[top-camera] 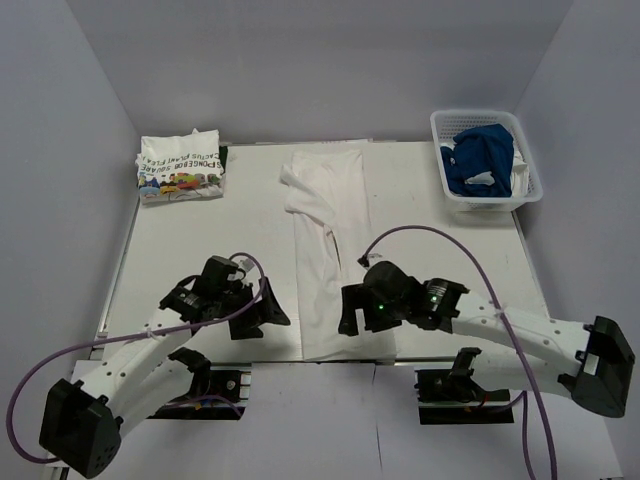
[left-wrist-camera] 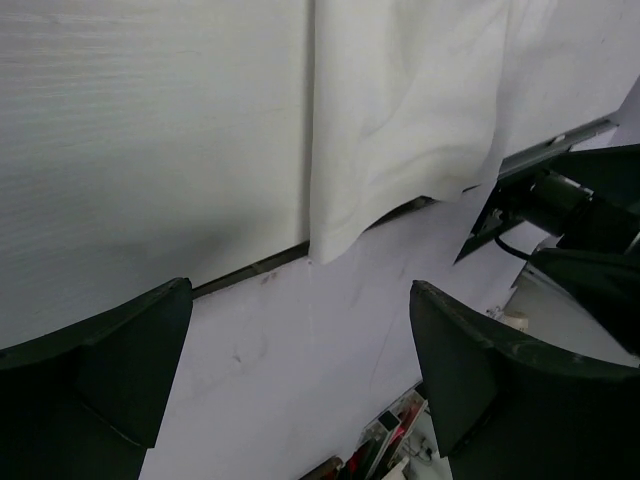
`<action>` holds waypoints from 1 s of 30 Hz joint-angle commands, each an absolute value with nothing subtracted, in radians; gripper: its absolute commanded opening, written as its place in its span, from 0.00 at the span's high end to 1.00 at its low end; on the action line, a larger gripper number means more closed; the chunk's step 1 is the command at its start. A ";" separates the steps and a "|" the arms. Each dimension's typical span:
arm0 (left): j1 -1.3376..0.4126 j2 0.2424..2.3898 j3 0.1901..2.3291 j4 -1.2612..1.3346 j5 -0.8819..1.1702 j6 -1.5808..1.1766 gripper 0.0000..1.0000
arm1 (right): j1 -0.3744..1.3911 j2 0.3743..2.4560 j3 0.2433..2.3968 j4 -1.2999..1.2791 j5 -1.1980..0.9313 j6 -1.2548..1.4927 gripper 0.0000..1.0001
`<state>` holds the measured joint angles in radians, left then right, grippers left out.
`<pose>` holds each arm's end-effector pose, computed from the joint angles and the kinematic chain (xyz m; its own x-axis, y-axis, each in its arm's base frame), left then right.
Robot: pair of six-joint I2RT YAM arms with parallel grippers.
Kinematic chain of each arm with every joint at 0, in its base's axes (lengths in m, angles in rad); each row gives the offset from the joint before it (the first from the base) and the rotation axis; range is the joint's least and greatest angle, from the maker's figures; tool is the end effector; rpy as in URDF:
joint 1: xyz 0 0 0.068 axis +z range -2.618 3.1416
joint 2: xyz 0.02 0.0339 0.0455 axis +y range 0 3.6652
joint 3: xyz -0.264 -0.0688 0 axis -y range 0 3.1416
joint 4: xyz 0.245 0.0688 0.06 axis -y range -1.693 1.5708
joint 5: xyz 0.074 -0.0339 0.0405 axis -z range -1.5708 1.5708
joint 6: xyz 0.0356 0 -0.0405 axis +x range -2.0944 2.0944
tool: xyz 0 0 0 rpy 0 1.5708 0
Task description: Fold and stack the t-shirts
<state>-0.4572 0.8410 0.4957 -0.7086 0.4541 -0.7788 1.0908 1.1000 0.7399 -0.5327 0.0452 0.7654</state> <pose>0.1252 -0.0790 0.1916 -0.9705 -0.2260 -0.0839 -0.1271 0.7754 -0.6186 0.1027 0.1939 0.2333 -0.8642 -0.1611 -0.4767 -0.3804 0.8294 0.4092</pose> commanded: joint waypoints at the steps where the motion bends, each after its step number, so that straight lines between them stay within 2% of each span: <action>1: -0.532 0.874 0.466 -0.560 0.494 -0.847 0.01 | 1.062 1.014 0.689 -0.598 0.054 0.798 0.10; 5: -0.675 1.034 0.527 -0.493 0.419 -0.882 0.01 | 1.008 0.962 0.597 -0.630 0.058 0.879 0.10; 10: -0.860 1.192 0.611 -0.529 0.324 -0.914 0.01 | 0.965 0.881 0.506 -0.678 0.052 0.951 0.10; 14: -0.926 1.272 0.611 -0.557 0.267 -0.937 0.08 | 0.928 0.789 0.424 -0.687 0.017 0.985 0.10; 19: -0.962 1.259 0.568 -0.519 0.248 -0.982 0.26 | 0.908 0.764 0.368 -0.664 -0.037 0.996 0.10; 23: -0.997 1.261 0.535 -0.439 0.249 -1.022 0.31 | 0.902 0.796 0.344 -0.627 -0.067 0.980 0.10; 27: -1.029 1.319 0.558 -0.420 0.249 -1.022 0.44 | 0.899 0.836 0.344 -0.575 -0.098 0.959 0.20; 28: -1.029 1.328 0.558 -0.420 0.249 -1.022 0.50 | 0.899 0.842 0.338 -0.566 -0.103 0.957 0.31; 30: -1.039 1.338 0.567 -0.420 0.239 -1.022 0.54 | 0.897 0.854 0.334 -0.548 -0.124 0.962 0.47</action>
